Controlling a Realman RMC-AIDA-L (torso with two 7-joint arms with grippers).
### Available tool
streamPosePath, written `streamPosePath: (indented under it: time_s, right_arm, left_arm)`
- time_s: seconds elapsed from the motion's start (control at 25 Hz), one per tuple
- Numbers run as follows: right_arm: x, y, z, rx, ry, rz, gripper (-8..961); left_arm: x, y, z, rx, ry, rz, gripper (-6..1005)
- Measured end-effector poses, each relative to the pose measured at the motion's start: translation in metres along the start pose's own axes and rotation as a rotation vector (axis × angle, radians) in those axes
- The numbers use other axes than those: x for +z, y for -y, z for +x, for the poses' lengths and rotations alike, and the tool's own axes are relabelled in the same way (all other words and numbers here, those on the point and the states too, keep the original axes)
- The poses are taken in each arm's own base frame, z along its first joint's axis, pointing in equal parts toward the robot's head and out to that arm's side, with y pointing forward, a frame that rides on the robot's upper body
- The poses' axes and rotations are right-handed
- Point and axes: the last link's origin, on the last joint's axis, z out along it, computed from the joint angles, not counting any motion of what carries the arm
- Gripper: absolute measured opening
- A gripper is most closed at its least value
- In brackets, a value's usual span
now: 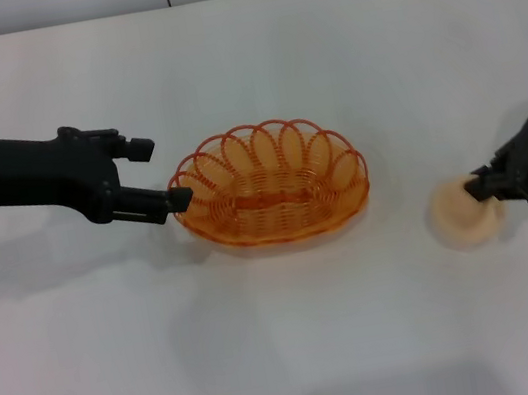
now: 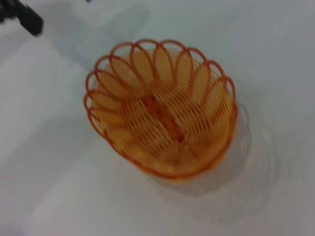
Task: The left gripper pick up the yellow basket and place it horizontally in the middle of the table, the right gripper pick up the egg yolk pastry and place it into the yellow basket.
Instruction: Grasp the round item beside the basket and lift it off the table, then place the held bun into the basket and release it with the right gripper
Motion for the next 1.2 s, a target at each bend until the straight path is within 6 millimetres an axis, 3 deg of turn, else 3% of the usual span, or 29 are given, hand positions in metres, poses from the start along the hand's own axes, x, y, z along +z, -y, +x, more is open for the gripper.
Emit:
streamPosePath:
  time_s: [0.2, 0.44, 0.68, 1.2]
  right_arm:
    - [-0.01, -0.01, -0.021, -0.045, 0.059, -0.014, 42]
    - [-0.011, -0.018, -0.051, -0.101, 0.082, -0.028, 40]
    - [0.006, -0.029, -0.078, -0.169, 0.089, -0.064, 38]
    - [0.044, -0.039, -0.105, -0.211, 0.11, -0.086, 35]
  left_arm:
    - [-0.002, 0.001, -0.001, -0.006, 0.006, 0.004, 887]
    - [-0.005, 0.001, -0.002, -0.004, 0.011, -0.001, 887]
    - [-0.006, 0.0, 0.0, 0.006, 0.014, -0.003, 887]
    - [-0.003, -0.003, 0.001, 0.011, 0.009, -0.014, 888]
